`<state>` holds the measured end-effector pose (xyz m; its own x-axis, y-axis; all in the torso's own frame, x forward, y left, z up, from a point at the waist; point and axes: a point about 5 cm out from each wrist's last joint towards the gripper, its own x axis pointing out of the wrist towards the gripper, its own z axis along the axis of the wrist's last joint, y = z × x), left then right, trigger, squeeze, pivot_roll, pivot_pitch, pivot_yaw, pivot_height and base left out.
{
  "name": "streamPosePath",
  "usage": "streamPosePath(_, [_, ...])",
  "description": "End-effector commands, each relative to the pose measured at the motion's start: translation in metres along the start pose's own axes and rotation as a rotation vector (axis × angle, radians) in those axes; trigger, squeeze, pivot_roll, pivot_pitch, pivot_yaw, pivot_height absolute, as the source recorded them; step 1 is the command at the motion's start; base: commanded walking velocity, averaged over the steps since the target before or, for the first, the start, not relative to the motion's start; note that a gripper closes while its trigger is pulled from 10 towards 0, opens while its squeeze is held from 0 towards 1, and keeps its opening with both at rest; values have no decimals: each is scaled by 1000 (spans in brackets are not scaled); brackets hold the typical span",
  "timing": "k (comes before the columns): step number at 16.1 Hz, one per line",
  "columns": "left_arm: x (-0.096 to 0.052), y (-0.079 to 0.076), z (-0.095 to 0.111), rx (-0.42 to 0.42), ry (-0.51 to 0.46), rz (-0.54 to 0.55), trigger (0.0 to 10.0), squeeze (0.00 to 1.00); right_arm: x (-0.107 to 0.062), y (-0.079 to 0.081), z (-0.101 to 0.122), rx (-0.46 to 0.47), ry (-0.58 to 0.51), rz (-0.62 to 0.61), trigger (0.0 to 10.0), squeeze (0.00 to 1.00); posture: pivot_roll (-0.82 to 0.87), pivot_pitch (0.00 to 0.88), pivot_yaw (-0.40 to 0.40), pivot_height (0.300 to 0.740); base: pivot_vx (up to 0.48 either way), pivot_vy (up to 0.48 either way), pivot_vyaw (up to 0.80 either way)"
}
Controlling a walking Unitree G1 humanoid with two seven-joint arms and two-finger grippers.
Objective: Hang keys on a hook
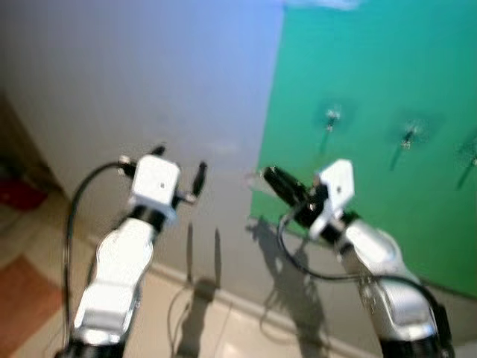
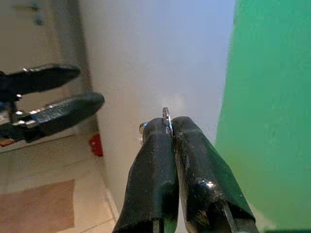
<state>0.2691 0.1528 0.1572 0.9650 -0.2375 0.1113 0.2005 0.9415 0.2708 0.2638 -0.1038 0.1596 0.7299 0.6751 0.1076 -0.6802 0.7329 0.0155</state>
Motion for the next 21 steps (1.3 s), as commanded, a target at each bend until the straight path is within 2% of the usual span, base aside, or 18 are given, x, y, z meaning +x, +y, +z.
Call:
streamPosePath(1, [1,-8,6,-18,-25,-38,10000,0,-4,-3,7,-11,-12,8,10000,0,-69,0,-28,740,0,0,0])
streamPosePath(5, [-5,-12,6,-21,-46,-103,10000,0,-3,-1,16,-21,-41,1,10000,0,-64,0,-35,740,0,0,0])
streamPosePath(8, [-9,-15,5,-38,-49,-166,10000,0,1,-2,20,15,-55,-44,10000,0,-69,0,-31,740,0,0,0])
streamPosePath(11, [-17,-38,8,-73,-63,-412,10000,0,7,-3,30,32,-64,-65,10000,0,-73,0,-31,740,0,0,0])
streamPosePath(13, [-19,-44,10,-109,-67,-498,10000,0,13,-4,38,28,-79,-70,10000,0,-71,0,-30,740,0,0,0])
streamPosePath(17, [-20,-41,11,-116,-63,-523,10000,0,27,-15,51,24,-110,-157,10000,0,-57,0,-29,740,0,0,0])
streamPosePath(21, [-20,-38,10,-117,-58,-516,10000,0,30,-25,52,60,-103,-236,10000,0,-55,0,-28,740,0,0,0])
